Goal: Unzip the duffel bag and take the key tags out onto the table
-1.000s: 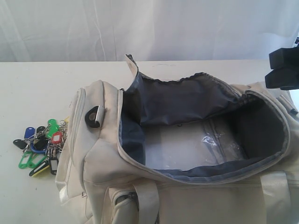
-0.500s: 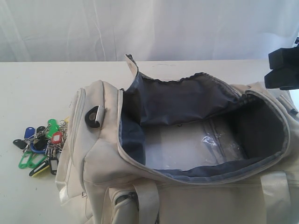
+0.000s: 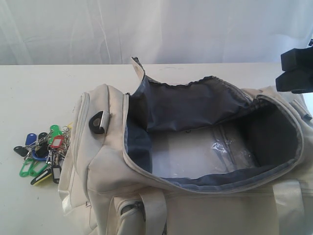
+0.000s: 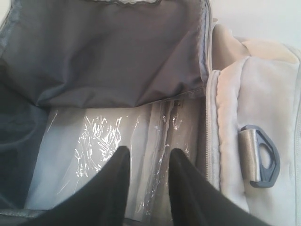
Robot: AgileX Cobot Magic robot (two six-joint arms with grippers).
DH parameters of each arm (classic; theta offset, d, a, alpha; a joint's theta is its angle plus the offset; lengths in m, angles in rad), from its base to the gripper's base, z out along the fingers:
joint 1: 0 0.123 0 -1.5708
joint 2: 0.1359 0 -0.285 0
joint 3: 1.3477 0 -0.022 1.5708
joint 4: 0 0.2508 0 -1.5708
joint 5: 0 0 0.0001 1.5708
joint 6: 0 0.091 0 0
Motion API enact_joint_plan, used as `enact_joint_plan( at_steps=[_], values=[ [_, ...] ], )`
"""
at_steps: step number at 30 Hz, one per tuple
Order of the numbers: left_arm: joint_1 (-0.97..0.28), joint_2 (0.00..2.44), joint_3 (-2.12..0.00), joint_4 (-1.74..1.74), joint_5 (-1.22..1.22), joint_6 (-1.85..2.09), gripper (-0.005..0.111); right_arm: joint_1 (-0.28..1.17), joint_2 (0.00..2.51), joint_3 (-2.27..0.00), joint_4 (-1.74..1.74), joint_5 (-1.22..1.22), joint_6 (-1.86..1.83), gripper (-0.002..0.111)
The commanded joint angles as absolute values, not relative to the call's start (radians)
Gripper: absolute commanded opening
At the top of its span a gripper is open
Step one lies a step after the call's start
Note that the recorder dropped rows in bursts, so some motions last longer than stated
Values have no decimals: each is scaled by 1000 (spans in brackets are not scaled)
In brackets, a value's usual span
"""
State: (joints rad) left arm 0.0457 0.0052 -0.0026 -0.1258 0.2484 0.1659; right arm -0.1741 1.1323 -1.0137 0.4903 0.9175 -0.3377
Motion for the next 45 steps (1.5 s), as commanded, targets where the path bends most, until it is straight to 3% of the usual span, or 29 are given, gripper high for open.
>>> enact_joint_plan(
  at_steps=[1, 11, 24, 27, 35, 45],
  values=[
    [48, 0, 0, -129, 249, 156, 0, -170, 1079, -1006, 496, 911, -336, 28],
    [48, 0, 0, -129, 249, 156, 0, -170, 531, -1006, 496, 911, -336, 28],
    [48, 0, 0, -129, 247, 156, 0, -170, 283, -940, 479, 893, -336, 28],
    [48, 0, 0, -129, 247, 156, 0, -170, 251, -864, 442, 833, -336, 28],
    [48, 0, 0, -129, 247, 156, 0, -170, 144, -492, 252, 243, -224, 28],
    [48, 0, 0, -129, 247, 156, 0, -170, 50, -165, 155, 224, -231, 28]
  ],
)
